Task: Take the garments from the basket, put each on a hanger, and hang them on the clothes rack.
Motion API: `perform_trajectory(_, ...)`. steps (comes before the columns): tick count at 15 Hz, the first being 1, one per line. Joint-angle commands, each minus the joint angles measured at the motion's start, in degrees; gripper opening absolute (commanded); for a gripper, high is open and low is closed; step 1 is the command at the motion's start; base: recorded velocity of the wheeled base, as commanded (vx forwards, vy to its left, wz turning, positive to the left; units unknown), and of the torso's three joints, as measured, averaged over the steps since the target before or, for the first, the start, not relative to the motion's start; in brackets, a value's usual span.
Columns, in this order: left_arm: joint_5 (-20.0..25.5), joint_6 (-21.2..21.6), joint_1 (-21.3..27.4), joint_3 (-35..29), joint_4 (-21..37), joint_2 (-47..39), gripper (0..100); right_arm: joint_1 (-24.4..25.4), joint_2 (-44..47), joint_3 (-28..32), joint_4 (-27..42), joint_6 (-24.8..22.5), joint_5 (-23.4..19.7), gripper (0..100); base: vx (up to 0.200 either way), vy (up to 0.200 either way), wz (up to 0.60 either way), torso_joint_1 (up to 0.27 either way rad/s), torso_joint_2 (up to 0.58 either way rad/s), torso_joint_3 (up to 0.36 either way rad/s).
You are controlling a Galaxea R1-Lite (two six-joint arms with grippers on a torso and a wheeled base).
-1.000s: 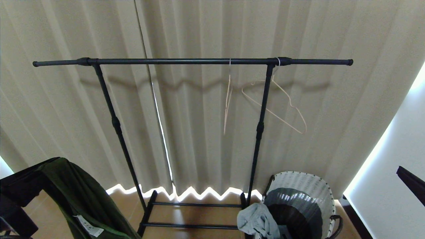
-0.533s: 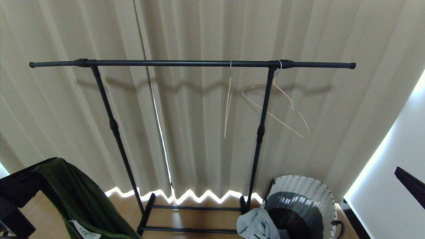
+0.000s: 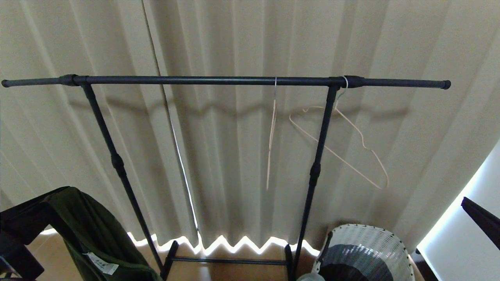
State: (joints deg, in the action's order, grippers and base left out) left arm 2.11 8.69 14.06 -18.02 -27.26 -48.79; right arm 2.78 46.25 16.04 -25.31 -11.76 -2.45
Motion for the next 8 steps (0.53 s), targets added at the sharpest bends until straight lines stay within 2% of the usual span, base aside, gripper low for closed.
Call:
perform_trajectory(1,0.0,0.01,0.01,0.09,0.01,-0.17,0,0.03,0.07,-0.05,0.0,-0.01,-0.01,100,0.2,0.0,0.0,0.002,0.0,0.002)
perform_trajectory(5,0.0,0.27,0.01,1.23,-0.08,-0.17,0,0.03,-0.02,-0.4,-0.09,0.07,-0.1,100,0.2,0.0,0.0,0.004,0.0,0.004)
perform_trajectory(7,0.0,0.27,0.01,1.93,-0.08,-0.17,0,0.03,0.16,-0.22,0.0,0.16,-0.19,100,0.0,0.0,0.0,0.0,0.0,0.0)
perform_trajectory(8,-0.09,0.36,0.01,2.81,-0.16,-0.08,0,0.03,1.74,1.89,-0.62,0.16,-1.94,100,0.0,0.0,0.0,0.0,0.0,0.0)
